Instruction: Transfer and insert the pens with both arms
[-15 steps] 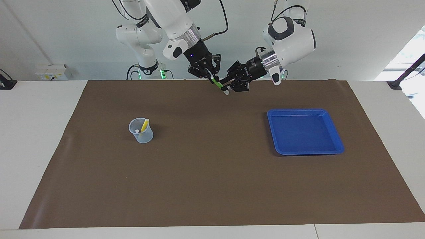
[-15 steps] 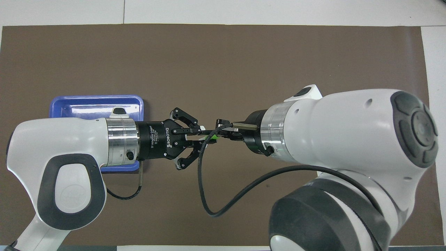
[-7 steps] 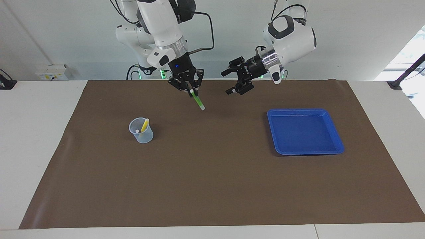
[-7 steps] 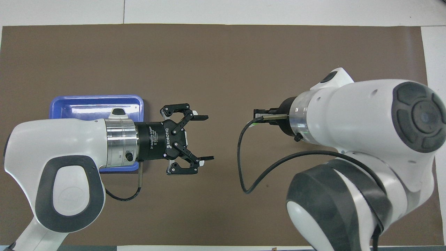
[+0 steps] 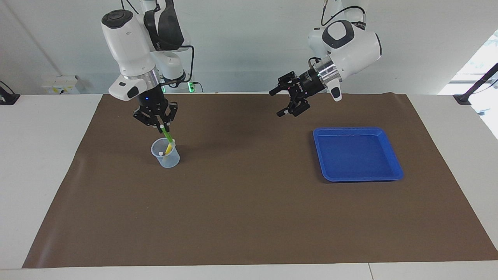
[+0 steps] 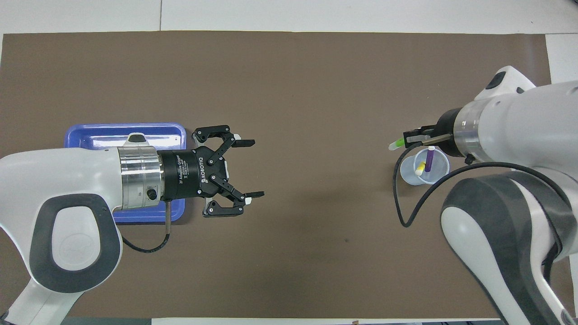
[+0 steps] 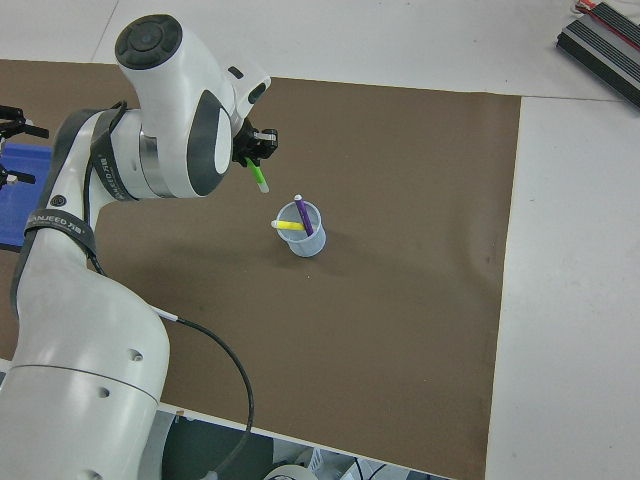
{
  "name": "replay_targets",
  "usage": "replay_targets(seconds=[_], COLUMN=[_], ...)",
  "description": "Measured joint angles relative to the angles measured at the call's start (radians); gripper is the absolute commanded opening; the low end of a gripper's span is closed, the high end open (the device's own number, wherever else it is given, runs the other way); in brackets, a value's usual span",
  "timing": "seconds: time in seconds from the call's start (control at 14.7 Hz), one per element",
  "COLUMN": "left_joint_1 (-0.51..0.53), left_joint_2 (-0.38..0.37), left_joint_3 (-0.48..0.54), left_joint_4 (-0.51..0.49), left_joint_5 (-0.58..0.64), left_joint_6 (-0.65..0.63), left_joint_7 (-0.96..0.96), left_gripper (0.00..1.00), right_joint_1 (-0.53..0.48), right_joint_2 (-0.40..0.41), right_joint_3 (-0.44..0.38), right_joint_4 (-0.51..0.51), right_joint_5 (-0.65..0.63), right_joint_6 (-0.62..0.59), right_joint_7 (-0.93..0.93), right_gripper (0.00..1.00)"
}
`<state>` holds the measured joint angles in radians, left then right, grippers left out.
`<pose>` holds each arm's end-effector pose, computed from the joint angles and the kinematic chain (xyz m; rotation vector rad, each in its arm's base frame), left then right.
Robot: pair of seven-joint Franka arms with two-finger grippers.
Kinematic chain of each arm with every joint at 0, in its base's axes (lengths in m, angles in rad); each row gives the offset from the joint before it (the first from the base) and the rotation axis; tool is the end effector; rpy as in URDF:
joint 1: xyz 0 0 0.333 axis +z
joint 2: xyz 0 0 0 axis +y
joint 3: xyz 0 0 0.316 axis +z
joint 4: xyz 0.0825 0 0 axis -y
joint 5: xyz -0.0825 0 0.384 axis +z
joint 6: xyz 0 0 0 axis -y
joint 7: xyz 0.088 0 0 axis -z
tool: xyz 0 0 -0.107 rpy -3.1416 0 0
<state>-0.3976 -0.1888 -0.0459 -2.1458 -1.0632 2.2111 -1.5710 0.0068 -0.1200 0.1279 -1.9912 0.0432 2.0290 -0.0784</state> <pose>0.4631 -0.2535 0.5247 1.5487 1.7500 -0.8150 0.5337 0.0773 0.5294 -3.0878 -0.3056 -0.2428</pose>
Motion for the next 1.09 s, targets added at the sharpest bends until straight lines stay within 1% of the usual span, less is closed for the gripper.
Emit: replay_targets(seconds=[0.2,0.41,0.75,0.89,1.09], left_joint_1=[0.015,0.028,0.044,0.059,0.079], left_joint_2=[0.000,0.000,0.006,0.011,0.021], left_joint_3=[0.001,0.001,0.002,0.005,0.018], left_joint_4=[-0.002,-0.002,0.007,0.012,0.012], left_joint_5=[0.086,0.189,0.312,0.359,0.389], left_joint_6=[0.001,0.002,0.015,0.015,0.010], left_joint_7=[0.000,0.001,0.006,0.065,0.214], left_gripper=[1.00,1.00,1.00,1.00,1.00], right_joint_1=[0.000,0.000,0.000,0.000,0.000], right_joint_2=[-0.026,-0.031,-0.028,-0.022,-0.005], right_joint_3=[-0.030,-0.049,-0.052,-0.057,-0.070], right_joint_4=[-0.072,-0.130,-0.209,-0.225,-0.249], right_joint_5=[-0.017,-0.020,-0.021,-0.021,-0.021], right_joint_6=[0.008,0.058,0.144,0.169,0.218], right_joint_7=[-0.021,-0.024,-0.024,-0.024,-0.024], right_gripper=[0.00,0.00,0.00,0.00,0.00])
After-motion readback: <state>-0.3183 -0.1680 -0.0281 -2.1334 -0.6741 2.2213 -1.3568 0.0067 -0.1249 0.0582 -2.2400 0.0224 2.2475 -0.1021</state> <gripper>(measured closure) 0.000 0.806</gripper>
